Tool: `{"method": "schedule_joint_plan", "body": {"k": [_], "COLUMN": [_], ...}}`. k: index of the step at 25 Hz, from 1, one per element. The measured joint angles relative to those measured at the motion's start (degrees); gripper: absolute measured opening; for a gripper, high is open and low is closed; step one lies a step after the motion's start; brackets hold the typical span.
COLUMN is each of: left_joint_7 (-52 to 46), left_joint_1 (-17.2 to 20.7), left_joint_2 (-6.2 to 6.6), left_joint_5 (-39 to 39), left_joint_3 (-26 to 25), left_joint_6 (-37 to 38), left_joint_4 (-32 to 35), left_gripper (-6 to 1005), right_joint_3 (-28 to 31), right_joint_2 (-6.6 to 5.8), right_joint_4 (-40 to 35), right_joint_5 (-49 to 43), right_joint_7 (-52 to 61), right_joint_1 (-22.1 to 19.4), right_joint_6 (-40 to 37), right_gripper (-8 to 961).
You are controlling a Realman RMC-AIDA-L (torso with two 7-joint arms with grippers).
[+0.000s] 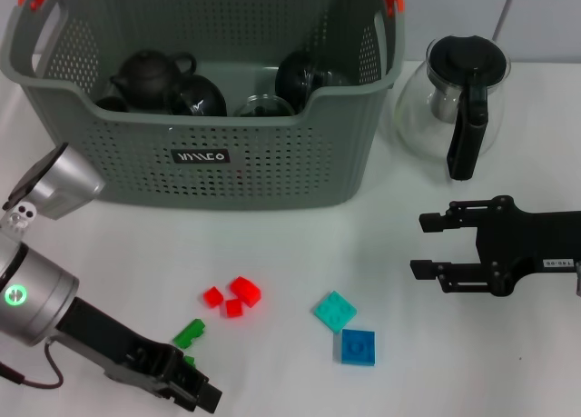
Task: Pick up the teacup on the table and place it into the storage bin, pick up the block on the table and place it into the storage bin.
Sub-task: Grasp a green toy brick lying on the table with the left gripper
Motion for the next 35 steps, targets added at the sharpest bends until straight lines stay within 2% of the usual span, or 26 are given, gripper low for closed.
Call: {"method": "schedule_joint_plan", "body": {"k": [5,11,16,19,26,35], "left_joint_7": [4.9,15.3,29.7,33.2,37.2,39.9], "left_joint_1": [2.8,6.5,7.3,7.3,6.8,7.4], "left_joint_2": [-0.7,-0.41,-0.15,-0.28,0.05,-0.55], "left_joint_5": [-1.0,-6.6,-8.1,-7.6,-4.5,-2.2], "left_joint_3": [-0.5,-1.1,-1.0,-0.8,0.3,2.1], "left_joint_6": [0.1,3.2,4.1,3.4,2.1,-1.8], "left_joint_4": [-3.8,-8.7,-8.2,-7.8,-5.5,-4.6], "left_gripper": [334,335,335,335,335,335], "right_joint_3": [-0.1,0.0,0.0,0.0,0.0,-0.1], "right_joint_2": [0.11,0.2,0.32,0.42,0.44,0.45], "right_joint_4": [0.1,0.1,0.1,0.2,0.2,1.2], "right_joint_5": [0.0,0.0,0.0,0.0,0.0,0.0], "right_joint_7": [0.0,0.0,0.0,0.0,0.0,-0.1], "right_joint_1": [0.0,-0.1,0.0,0.0,0.1,0.0], "right_joint_6": [0.7,0.8,1.3,1.5,1.7,3.4], "right_gripper": [683,684,684,684,683,683]}}
